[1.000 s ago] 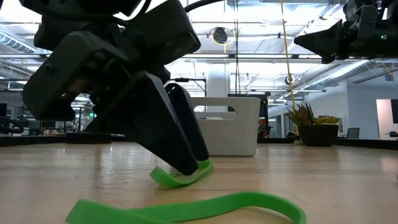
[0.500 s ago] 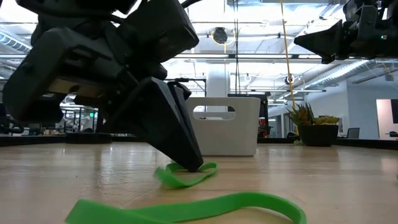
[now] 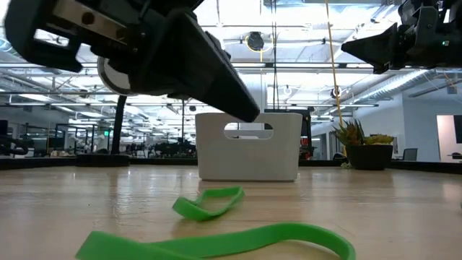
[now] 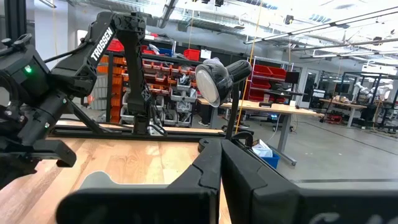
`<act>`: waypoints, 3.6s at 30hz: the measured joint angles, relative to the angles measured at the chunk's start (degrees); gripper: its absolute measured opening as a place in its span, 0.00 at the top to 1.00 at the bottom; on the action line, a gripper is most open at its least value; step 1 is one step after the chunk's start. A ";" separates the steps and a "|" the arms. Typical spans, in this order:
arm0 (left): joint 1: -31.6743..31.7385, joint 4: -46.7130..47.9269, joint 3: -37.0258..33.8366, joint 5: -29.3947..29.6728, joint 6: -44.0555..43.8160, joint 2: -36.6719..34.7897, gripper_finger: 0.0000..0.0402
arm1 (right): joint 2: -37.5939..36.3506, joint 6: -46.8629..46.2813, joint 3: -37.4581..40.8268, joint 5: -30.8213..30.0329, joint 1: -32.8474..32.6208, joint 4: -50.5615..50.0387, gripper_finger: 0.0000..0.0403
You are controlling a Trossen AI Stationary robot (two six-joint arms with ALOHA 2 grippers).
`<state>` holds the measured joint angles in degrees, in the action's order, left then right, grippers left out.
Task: Pick and place rubber bands into bin
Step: Put the green rubber band into the gray bin
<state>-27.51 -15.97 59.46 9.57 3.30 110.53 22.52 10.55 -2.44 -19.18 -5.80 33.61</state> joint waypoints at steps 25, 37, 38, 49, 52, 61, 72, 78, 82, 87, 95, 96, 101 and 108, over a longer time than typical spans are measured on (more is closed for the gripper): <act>0.90 1.99 0.00 -0.20 -4.42 4.24 0.57 | -0.02 -0.31 0.00 0.00 -0.02 0.02 0.99; 1.88 0.69 0.28 -0.77 -6.98 8.04 0.57 | -0.02 -0.24 0.00 0.00 -0.02 0.04 0.99; 1.88 0.75 0.28 -1.01 -6.96 8.05 0.57 | -0.02 -0.24 0.00 0.00 0.00 0.02 0.99; 1.77 1.49 0.26 -4.37 -6.76 8.20 0.94 | -0.01 -0.22 0.00 0.00 0.00 0.02 0.99; 1.88 1.45 0.22 -4.87 -6.80 8.23 0.97 | -0.01 -0.22 0.00 0.00 -0.01 0.02 0.99; 0.61 0.53 -0.39 -0.81 -0.33 4.35 0.99 | -0.01 -0.22 0.00 0.00 -0.02 0.02 0.99; -4.46 11.61 -0.16 13.66 5.93 -11.76 1.00 | -0.02 -0.22 0.00 0.00 0.00 -0.14 0.99; -6.80 17.38 -5.66 22.05 2.32 -19.08 1.00 | -0.02 -0.31 0.00 0.00 -0.01 -0.04 0.99; -8.36 14.65 -14.29 27.48 -2.45 -25.18 1.00 | -0.02 -0.37 0.00 0.00 0.00 -0.04 0.99; -10.40 2.26 -27.36 32.57 -6.79 -32.66 1.00 | -0.02 -0.34 0.00 0.00 0.00 -0.09 0.99; -10.42 -17.89 -41.84 36.46 -8.54 -36.09 1.00 | -0.02 -0.26 0.00 0.00 -0.02 0.00 0.99; -10.19 -18.94 -42.51 36.99 -8.86 -36.09 1.00 | 0.00 -0.26 0.00 0.00 0.00 0.00 0.99; -6.89 -21.58 -42.27 38.62 -8.56 -36.07 1.00 | -0.02 -0.22 0.00 -0.03 0.00 0.02 0.99; 0.94 -19.35 -32.69 30.48 -1.14 -35.56 1.00 | -0.02 -0.02 0.00 -0.07 0.00 0.02 0.99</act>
<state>-26.56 -35.33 26.77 40.05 2.16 74.97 22.50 10.52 -2.44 -19.25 -5.81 33.63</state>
